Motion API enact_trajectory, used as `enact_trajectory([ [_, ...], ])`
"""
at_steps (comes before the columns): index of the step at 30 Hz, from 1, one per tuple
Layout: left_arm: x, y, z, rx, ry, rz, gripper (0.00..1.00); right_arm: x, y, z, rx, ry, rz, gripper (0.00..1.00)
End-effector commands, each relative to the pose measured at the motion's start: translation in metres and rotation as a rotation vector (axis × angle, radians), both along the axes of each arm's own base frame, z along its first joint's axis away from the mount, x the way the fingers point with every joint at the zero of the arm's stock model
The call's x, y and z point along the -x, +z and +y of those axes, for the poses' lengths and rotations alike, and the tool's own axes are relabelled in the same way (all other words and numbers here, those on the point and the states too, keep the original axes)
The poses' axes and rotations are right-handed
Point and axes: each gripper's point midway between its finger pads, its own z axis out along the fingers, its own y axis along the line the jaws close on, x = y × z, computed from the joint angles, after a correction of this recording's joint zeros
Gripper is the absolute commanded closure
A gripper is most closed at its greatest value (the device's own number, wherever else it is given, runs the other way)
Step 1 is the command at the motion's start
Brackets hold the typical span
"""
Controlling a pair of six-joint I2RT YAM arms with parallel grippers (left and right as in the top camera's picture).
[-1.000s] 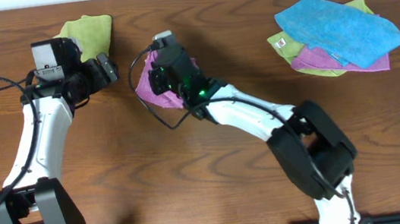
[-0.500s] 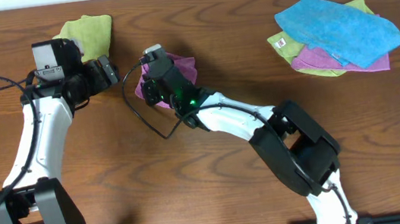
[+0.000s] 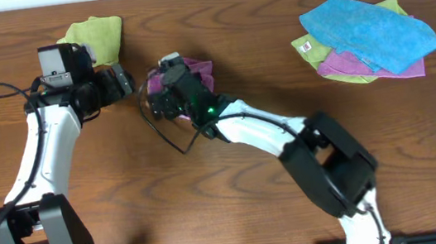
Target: Fold the cloth
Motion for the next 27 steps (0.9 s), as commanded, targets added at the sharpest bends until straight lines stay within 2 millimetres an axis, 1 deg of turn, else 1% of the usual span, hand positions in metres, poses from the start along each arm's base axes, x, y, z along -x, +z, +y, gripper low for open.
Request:
enact_trajectory([
  [1, 0.004, 0.008, -0.022, 0.034, -0.072, -0.012, 0.05, 0.003, 0.069, -0.024, 0.015, -0.090, -0.064, 0.01],
  [2, 0.005, 0.007, -0.025, 0.034, -0.081, -0.007, 0.05, 0.005, 0.072, -0.033, 0.037, -0.115, -0.054, 0.01],
  [4, 0.008, 0.005, -0.034, 0.027, -0.100, 0.005, 0.05, 0.010, 0.078, -0.060, 0.102, -0.202, -0.032, 0.01],
  [6, 0.009, 0.005, -0.040, 0.025, -0.114, 0.006, 0.05, 0.015, 0.074, -0.085, 0.148, -0.272, 0.014, 0.01],
  [8, 0.008, 0.006, -0.043, 0.027, -0.122, 0.000, 0.05, 0.020, 0.061, -0.100, 0.173, -0.293, 0.089, 0.01],
  [11, 0.008, 0.005, -0.048, 0.025, -0.135, -0.002, 0.05, 0.028, 0.045, -0.117, 0.213, -0.309, 0.166, 0.01],
  [12, 0.009, 0.004, -0.050, 0.024, -0.142, 0.001, 0.05, 0.029, 0.042, -0.122, 0.227, -0.319, 0.175, 0.01],
  [13, 0.012, 0.001, -0.054, 0.020, -0.151, 0.017, 0.05, 0.028, 0.040, -0.133, 0.240, -0.362, 0.188, 0.01],
  [14, 0.014, -0.001, -0.054, 0.013, -0.144, 0.029, 0.05, 0.027, 0.040, -0.138, 0.243, -0.380, 0.191, 0.01],
  [15, 0.019, -0.007, -0.051, -0.007, -0.100, 0.071, 0.05, 0.025, 0.040, -0.145, 0.245, -0.412, 0.194, 0.01],
  [17, 0.028, -0.017, -0.048, -0.046, -0.040, 0.131, 0.05, 0.019, 0.041, -0.156, 0.232, -0.455, 0.200, 0.01],
  [19, 0.037, -0.025, -0.054, -0.053, -0.024, 0.169, 0.05, 0.012, 0.042, -0.165, 0.214, -0.490, 0.200, 0.01],
  [21, 0.043, -0.034, -0.055, -0.068, 0.032, 0.200, 0.05, 0.004, 0.044, -0.171, 0.199, -0.511, 0.190, 0.01],
  [23, 0.048, -0.042, -0.062, -0.049, 0.066, 0.214, 0.05, -0.004, 0.048, -0.177, 0.175, -0.532, 0.174, 0.01],
  [27, 0.048, -0.058, -0.075, -0.051, 0.084, 0.175, 0.05, -0.016, 0.056, -0.184, 0.142, -0.542, 0.151, 0.01],
])
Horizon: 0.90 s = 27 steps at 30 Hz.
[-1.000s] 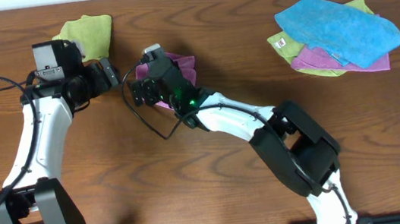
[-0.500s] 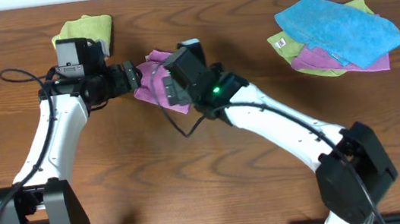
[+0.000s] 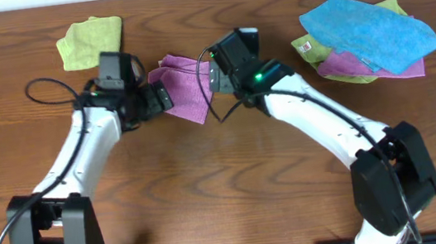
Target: Fold the cloth
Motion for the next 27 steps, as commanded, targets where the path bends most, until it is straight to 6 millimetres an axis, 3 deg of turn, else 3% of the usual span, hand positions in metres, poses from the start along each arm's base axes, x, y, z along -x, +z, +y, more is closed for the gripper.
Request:
enact_trajectory([
  [1, 0.006, -0.018, -0.003, -0.028, 0.079, -0.004, 0.05, -0.007, 0.006, -0.013, -0.008, -0.039, -0.021, 0.01],
  [8, -0.009, -0.030, -0.026, 0.026, 0.161, -0.156, 0.05, -0.016, 0.028, -0.037, 0.041, -0.006, -0.065, 0.01],
  [17, -0.009, -0.080, -0.038, 0.038, 0.241, -0.082, 0.05, -0.026, 0.038, -0.068, 0.098, 0.002, -0.079, 0.01],
  [27, -0.027, -0.071, -0.032, 0.047, 0.326, -0.162, 0.05, -0.029, 0.038, -0.075, 0.124, 0.018, -0.079, 0.01],
])
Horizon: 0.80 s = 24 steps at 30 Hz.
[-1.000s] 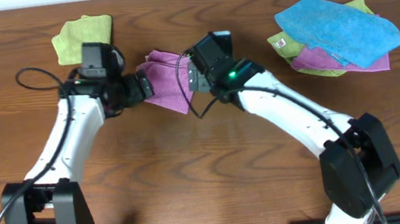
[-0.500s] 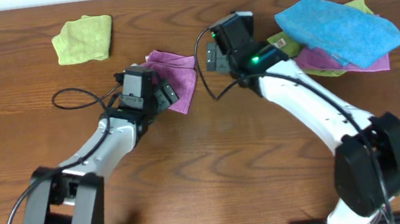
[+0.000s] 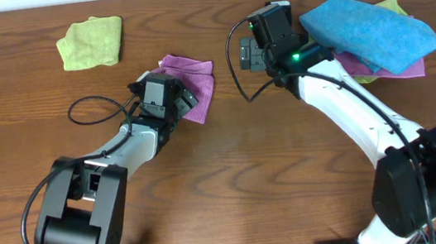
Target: Fold the cloth
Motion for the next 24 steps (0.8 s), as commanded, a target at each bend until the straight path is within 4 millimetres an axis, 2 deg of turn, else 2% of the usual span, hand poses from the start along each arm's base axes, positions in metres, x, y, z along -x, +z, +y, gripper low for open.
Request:
enact_trajectory([
  [1, 0.001, -0.013, 0.008, -0.014, 0.056, 0.014, 0.05, 0.000, 0.006, -0.006, 0.021, 0.004, -0.013, 0.01],
  [4, -0.004, -0.012, 0.006, 0.008, 0.071, -0.008, 0.05, 0.000, 0.006, -0.006, 0.026, 0.009, -0.013, 0.01],
  [11, -0.009, -0.027, -0.003, 0.052, 0.074, -0.007, 0.05, 0.000, 0.006, -0.006, 0.034, 0.018, -0.012, 0.01],
  [12, -0.010, -0.028, -0.003, 0.052, 0.074, -0.010, 0.02, 0.000, 0.006, -0.006, 0.036, 0.019, -0.012, 0.01],
  [13, -0.011, -0.028, -0.003, 0.053, 0.076, -0.013, 0.07, 0.000, 0.006, -0.006, 0.036, 0.019, -0.012, 0.01],
  [14, -0.012, -0.028, -0.002, 0.048, 0.081, -0.016, 0.17, 0.000, 0.006, -0.006, 0.036, 0.019, -0.012, 0.01],
  [15, -0.012, -0.028, -0.001, 0.045, 0.085, -0.020, 0.31, 0.000, 0.006, -0.006, 0.038, 0.022, -0.013, 0.01],
  [16, -0.013, -0.028, 0.000, 0.040, 0.090, -0.023, 0.38, 0.000, 0.007, -0.006, 0.040, 0.024, -0.014, 0.01],
  [18, -0.013, -0.029, 0.001, 0.038, 0.091, -0.022, 0.41, -0.001, 0.007, -0.006, 0.039, 0.024, -0.015, 0.01],
  [20, -0.012, -0.033, 0.001, 0.044, 0.101, -0.014, 0.62, -0.001, 0.007, -0.006, 0.039, 0.024, -0.016, 0.01],
  [21, -0.012, -0.034, 0.001, 0.047, 0.106, -0.010, 0.68, -0.001, 0.007, -0.006, 0.039, 0.024, -0.016, 0.01],
  [24, -0.011, -0.039, 0.001, 0.056, 0.121, 0.002, 0.69, -0.002, 0.007, -0.007, 0.038, 0.021, -0.018, 0.01],
])
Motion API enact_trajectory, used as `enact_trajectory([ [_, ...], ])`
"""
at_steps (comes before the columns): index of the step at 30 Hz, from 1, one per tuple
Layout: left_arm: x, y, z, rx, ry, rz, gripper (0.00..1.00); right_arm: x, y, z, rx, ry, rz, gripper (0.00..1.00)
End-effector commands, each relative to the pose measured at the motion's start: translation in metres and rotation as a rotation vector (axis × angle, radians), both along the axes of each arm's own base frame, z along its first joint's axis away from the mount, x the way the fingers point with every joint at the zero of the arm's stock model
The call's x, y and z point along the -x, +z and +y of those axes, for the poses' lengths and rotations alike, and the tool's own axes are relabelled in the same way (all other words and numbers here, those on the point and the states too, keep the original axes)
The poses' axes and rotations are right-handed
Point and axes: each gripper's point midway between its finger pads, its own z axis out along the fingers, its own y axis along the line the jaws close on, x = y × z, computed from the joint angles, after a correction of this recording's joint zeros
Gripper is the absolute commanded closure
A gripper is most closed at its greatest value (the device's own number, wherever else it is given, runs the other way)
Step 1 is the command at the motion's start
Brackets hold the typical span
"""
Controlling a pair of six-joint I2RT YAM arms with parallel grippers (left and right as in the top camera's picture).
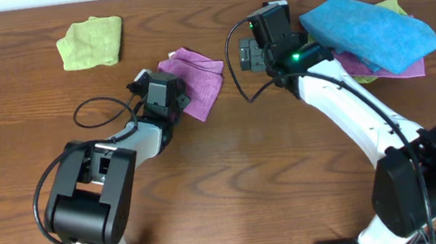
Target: Fold the cloth
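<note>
A purple cloth [200, 78] lies folded on the wooden table [233, 178], left of centre. My left gripper [182, 101] rests on the cloth's lower left edge; its fingers are too dark and small to show whether they grip the cloth. My right gripper [246, 55] hangs off the cloth to its right, over bare wood. Its fingers look spread and hold nothing.
A folded green cloth [91, 42] lies at the back left. A pile of cloths, blue [370, 32] on top of purple and green ones, sits at the back right, just behind my right arm. The left arm's cable [100, 111] loops over the table.
The purple cloth has shifted slightly to the right and lies flatter, its right corner further out. My left gripper stays at its lower left edge. The right arm has not moved.
First my right gripper was on the bunched purple cloth while the left hung near the green cloth. Then both grippers were at the purple cloth's two sides. Later the right had drawn back toward the pile, and the left stayed at the cloth, now folded flat.
</note>
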Motion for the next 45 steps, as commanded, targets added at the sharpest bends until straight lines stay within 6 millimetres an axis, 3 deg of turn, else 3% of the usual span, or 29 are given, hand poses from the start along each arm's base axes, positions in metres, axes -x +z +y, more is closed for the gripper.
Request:
enact_trajectory([
  [1, 0.014, -0.027, 0.003, -0.005, 0.021, 0.078, 0.89, -0.001, 0.007, -0.008, 0.011, -0.012, -0.017, 0.01],
  [2, 0.014, -0.027, 0.003, 0.000, 0.027, 0.078, 0.94, -0.002, 0.007, -0.009, 0.011, -0.013, -0.017, 0.01],
  [11, 0.001, -0.009, -0.013, 0.078, -0.017, 0.008, 0.94, -0.003, 0.007, -0.015, 0.031, -0.003, -0.015, 0.01],
  [18, -0.009, 0.036, -0.012, 0.088, -0.038, -0.097, 0.94, -0.003, 0.007, -0.014, 0.030, -0.002, -0.015, 0.01],
  [22, -0.011, 0.068, 0.001, 0.087, -0.024, -0.144, 0.94, -0.003, 0.007, -0.014, 0.029, -0.001, -0.014, 0.01],
  [27, -0.008, 0.090, 0.023, 0.074, 0.009, -0.156, 0.94, -0.001, 0.005, -0.006, -0.005, 0.030, 0.000, 0.01],
  [35, -0.016, 0.118, 0.035, 0.083, 0.021, -0.221, 0.94, 0.000, 0.003, 0.001, -0.035, 0.057, 0.011, 0.01],
  [39, -0.029, 0.138, 0.042, 0.083, 0.032, -0.268, 0.94, 0.002, 0.003, 0.006, -0.052, 0.074, 0.018, 0.01],
  [45, -0.054, 0.187, 0.056, 0.055, 0.014, -0.382, 0.94, 0.003, 0.002, 0.012, -0.058, 0.089, 0.020, 0.01],
])
